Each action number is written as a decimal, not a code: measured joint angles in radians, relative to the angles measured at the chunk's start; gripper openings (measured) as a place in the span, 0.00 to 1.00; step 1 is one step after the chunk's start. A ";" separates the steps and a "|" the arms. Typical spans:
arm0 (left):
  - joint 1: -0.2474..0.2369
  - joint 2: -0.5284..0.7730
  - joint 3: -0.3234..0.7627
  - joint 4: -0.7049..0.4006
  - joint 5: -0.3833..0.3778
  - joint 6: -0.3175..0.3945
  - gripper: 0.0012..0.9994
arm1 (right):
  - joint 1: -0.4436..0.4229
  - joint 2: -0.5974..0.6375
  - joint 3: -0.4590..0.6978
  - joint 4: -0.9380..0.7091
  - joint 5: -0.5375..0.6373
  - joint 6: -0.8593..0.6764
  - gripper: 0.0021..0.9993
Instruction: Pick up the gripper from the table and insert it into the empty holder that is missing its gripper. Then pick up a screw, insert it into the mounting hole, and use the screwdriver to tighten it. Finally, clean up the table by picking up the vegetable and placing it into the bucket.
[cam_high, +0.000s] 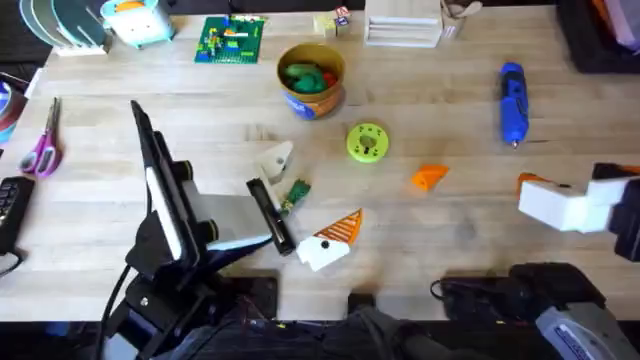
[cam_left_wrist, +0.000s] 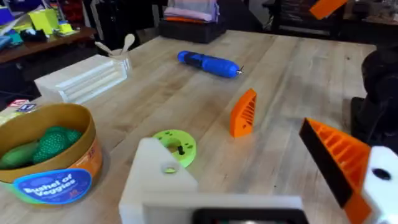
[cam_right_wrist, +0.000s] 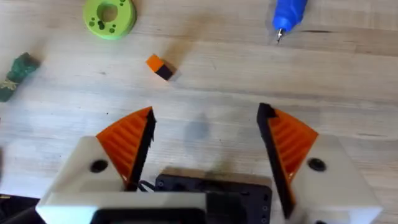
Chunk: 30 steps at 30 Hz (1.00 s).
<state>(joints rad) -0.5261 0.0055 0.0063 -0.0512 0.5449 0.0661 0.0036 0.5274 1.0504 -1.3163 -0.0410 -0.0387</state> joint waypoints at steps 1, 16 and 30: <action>0.000 0.000 0.000 0.000 0.005 -0.011 0.99 | 0.000 0.000 0.000 0.001 0.000 0.000 0.99; 0.000 0.000 0.000 -0.002 0.118 -0.098 0.99 | 0.005 0.116 0.008 0.139 -0.126 -0.095 0.99; 0.000 0.000 0.000 -0.003 0.121 -0.102 0.99 | 0.174 0.486 0.008 0.125 -0.137 -0.195 0.99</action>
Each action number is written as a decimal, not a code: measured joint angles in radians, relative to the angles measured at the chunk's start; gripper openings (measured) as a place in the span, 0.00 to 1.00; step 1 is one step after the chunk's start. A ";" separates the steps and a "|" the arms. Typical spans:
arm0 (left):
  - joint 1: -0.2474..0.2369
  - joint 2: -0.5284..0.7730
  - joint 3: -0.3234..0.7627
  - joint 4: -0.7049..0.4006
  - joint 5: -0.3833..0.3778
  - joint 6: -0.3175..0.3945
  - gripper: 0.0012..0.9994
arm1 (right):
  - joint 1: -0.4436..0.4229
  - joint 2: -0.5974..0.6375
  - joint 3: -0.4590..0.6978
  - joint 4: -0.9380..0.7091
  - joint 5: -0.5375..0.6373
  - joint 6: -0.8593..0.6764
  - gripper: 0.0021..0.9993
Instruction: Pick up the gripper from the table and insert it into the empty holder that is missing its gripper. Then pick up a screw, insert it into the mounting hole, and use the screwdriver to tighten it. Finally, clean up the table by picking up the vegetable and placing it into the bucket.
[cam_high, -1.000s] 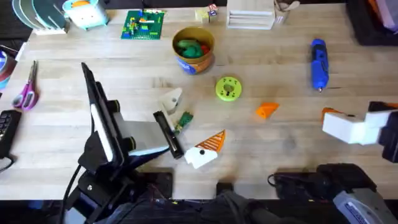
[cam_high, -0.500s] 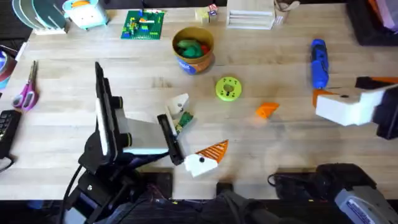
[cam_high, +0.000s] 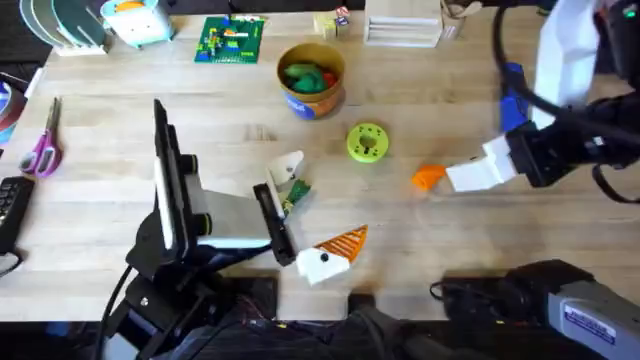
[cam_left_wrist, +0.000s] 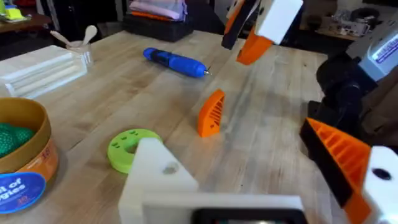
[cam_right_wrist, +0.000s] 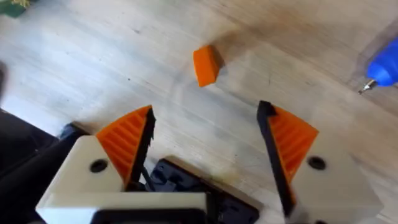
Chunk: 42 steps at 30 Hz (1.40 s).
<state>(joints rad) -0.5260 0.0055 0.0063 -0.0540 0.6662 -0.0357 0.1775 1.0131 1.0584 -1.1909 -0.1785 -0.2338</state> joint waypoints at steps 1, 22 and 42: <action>0.000 0.000 0.000 0.000 0.000 0.000 0.99 | 0.021 0.021 0.000 0.000 0.011 -0.016 0.99; 0.000 0.000 0.000 0.000 0.000 0.000 0.99 | 0.187 0.407 -0.002 0.083 0.139 -0.088 0.99; 0.000 0.000 0.000 0.000 0.000 -0.001 0.99 | 0.187 0.460 0.000 0.094 0.160 -0.092 0.01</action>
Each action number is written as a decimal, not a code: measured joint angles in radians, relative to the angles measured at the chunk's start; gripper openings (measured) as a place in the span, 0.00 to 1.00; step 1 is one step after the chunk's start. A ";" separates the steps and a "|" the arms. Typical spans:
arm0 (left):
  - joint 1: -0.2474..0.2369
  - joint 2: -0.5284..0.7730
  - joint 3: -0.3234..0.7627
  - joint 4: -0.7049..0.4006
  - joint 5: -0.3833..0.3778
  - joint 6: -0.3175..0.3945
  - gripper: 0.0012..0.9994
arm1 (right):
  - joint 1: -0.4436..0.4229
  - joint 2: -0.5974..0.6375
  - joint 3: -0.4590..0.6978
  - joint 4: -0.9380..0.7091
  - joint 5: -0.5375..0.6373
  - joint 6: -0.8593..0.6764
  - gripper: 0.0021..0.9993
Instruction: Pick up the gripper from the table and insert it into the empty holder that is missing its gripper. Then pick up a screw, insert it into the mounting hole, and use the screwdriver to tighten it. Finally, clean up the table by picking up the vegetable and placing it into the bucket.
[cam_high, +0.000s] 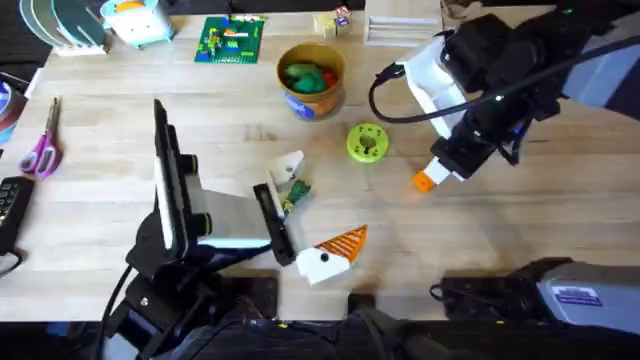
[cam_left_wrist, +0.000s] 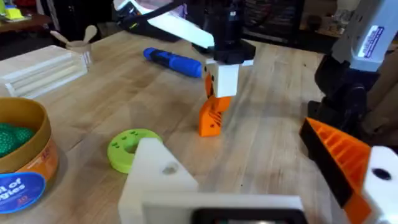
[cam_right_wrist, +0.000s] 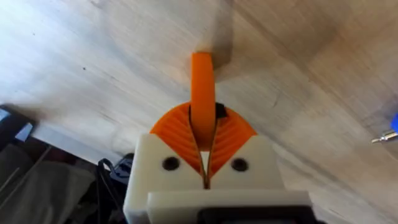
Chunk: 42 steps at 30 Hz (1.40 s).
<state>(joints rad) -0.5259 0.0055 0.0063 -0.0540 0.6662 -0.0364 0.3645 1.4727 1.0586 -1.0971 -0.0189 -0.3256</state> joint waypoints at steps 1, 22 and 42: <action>0.000 0.000 0.000 0.000 0.000 0.000 0.99 | 0.000 -0.002 0.005 -0.016 0.000 0.000 0.01; 0.000 0.000 0.000 0.000 0.000 -0.002 1.00 | -0.408 -0.640 -0.137 0.337 -0.592 0.108 0.01; 0.000 0.000 0.000 0.000 0.000 -0.002 0.99 | -0.055 -0.153 -0.421 1.037 -1.261 0.718 0.01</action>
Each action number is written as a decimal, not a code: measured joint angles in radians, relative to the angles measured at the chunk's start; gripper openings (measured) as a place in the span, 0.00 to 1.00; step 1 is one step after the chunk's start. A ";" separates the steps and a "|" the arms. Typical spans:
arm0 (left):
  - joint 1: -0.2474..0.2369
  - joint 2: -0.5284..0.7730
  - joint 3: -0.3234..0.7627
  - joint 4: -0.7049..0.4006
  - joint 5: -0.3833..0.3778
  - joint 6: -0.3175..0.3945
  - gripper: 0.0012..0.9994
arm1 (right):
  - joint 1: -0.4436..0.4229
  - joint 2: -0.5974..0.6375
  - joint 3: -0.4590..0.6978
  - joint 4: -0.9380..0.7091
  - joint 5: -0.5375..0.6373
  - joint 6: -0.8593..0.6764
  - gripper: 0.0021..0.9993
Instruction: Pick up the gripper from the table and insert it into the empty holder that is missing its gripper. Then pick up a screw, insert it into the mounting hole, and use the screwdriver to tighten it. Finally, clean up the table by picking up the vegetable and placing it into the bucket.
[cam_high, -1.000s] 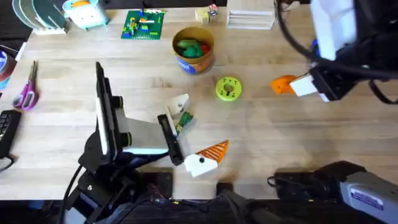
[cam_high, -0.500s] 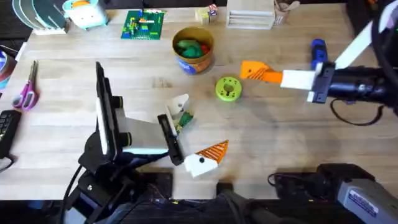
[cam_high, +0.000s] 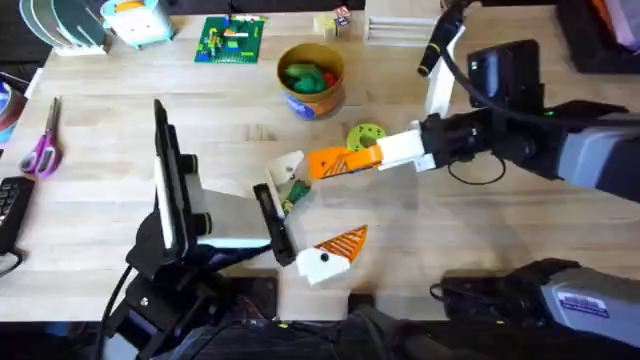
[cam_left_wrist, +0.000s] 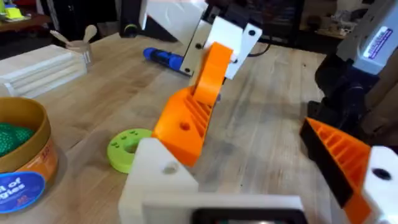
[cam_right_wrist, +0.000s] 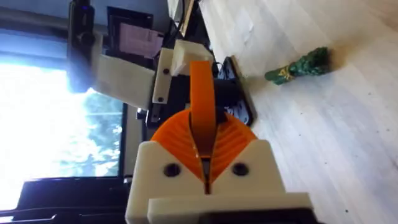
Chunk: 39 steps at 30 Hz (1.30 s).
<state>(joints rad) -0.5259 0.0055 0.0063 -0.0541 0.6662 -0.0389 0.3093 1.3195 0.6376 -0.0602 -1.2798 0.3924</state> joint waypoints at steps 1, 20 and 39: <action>0.000 0.000 0.000 0.000 0.000 0.000 0.99 | 0.009 0.031 0.000 0.017 -0.019 0.025 0.01; 0.000 0.000 0.000 0.001 -0.024 -0.004 0.99 | 0.062 0.109 0.000 0.108 -0.108 0.191 0.01; 0.000 0.000 0.000 -0.001 -0.004 -0.007 0.99 | 0.079 0.109 0.000 0.136 -0.099 0.237 0.01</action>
<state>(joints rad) -0.5259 0.0055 0.0063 -0.0547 0.6621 -0.0463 0.3882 1.4288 0.6376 0.0763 -1.3789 0.6295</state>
